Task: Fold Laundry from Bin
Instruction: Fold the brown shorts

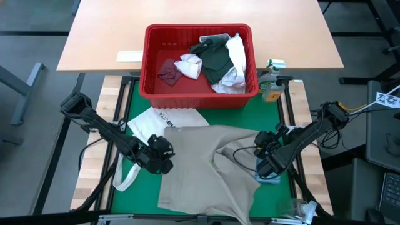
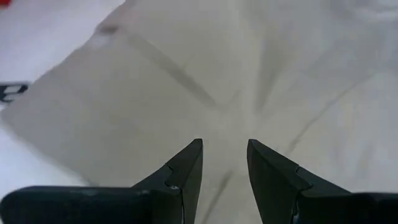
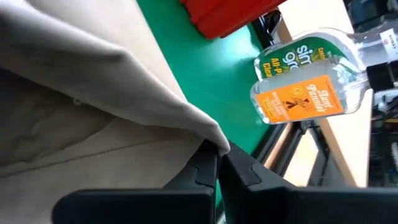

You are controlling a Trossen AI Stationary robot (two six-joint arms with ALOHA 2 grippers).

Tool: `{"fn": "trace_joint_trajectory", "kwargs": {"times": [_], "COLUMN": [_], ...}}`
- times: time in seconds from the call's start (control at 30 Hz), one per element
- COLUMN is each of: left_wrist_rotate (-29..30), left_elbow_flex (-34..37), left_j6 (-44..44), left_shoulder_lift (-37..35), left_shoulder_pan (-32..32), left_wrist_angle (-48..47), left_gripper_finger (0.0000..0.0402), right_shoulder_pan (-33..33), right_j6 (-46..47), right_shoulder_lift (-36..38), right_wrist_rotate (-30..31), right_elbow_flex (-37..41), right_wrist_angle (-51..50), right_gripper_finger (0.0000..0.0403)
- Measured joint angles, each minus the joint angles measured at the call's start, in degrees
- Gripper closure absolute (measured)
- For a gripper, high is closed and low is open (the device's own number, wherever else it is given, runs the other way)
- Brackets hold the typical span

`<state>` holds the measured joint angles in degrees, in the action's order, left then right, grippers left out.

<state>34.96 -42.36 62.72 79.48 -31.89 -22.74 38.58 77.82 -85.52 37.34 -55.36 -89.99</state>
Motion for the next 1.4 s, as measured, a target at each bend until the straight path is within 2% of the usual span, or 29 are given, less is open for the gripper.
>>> {"fn": "trace_joint_trajectory", "kwargs": {"times": [0.2, 0.37, 0.5, 0.73, 0.83, 1.0, 1.13, 1.27, 1.4], "left_wrist_rotate": [-0.2, -0.2, -0.2, -0.2, -0.1, -0.1, -0.1, -0.1, -0.1], "left_elbow_flex": [5.8, 10.1, 11.7, 11.7, 11.7, 11.7, 11.7, 11.7, 11.7], "left_j6": [2.4, 6.1, 6.2, 6.1, 6.1, 6.1, 6.1, 6.1, 6.1], "left_shoulder_lift": [0.0, 0.0, 0.0, 0.0, 0.0, 0.0, 0.0, 0.0, 0.0], "left_shoulder_pan": [0.0, 0.0, 0.0, 0.0, 0.0, 0.0, 0.0, 0.0, 0.0], "left_wrist_angle": [0.7, 5.5, 10.5, 11.0, 11.0, 11.0, 11.0, 11.0, 11.3], "left_gripper_finger": [0.028, 0.028, 0.028, 0.028, 0.028, 0.028, 0.028, 0.028, 0.028], "right_shoulder_pan": [0.0, 0.0, 0.0, 0.0, 0.0, 0.0, -0.2, -0.5, -0.5], "right_j6": [-0.5, -0.5, -0.5, -1.0, -3.3, -5.2, -11.6, -17.1, -18.2], "right_shoulder_lift": [0.0, 0.0, 0.0, 0.0, 0.0, 0.0, 0.1, 2.8, 7.8], "right_wrist_rotate": [-0.1, -0.1, -0.1, -0.2, -1.3, -1.5, -3.6, -6.0, -6.2], "right_elbow_flex": [2.3, 2.6, 2.6, 2.6, 2.6, 2.6, 0.6, -2.4, -3.6], "right_wrist_angle": [-0.1, 0.0, 0.0, 0.0, 0.0, -0.1, -0.1, 0.0, 0.0], "right_gripper_finger": [0.0397, 0.0397, 0.0397, 0.0394, 0.0375, 0.032, 0.0284, 0.0271, 0.027]}}
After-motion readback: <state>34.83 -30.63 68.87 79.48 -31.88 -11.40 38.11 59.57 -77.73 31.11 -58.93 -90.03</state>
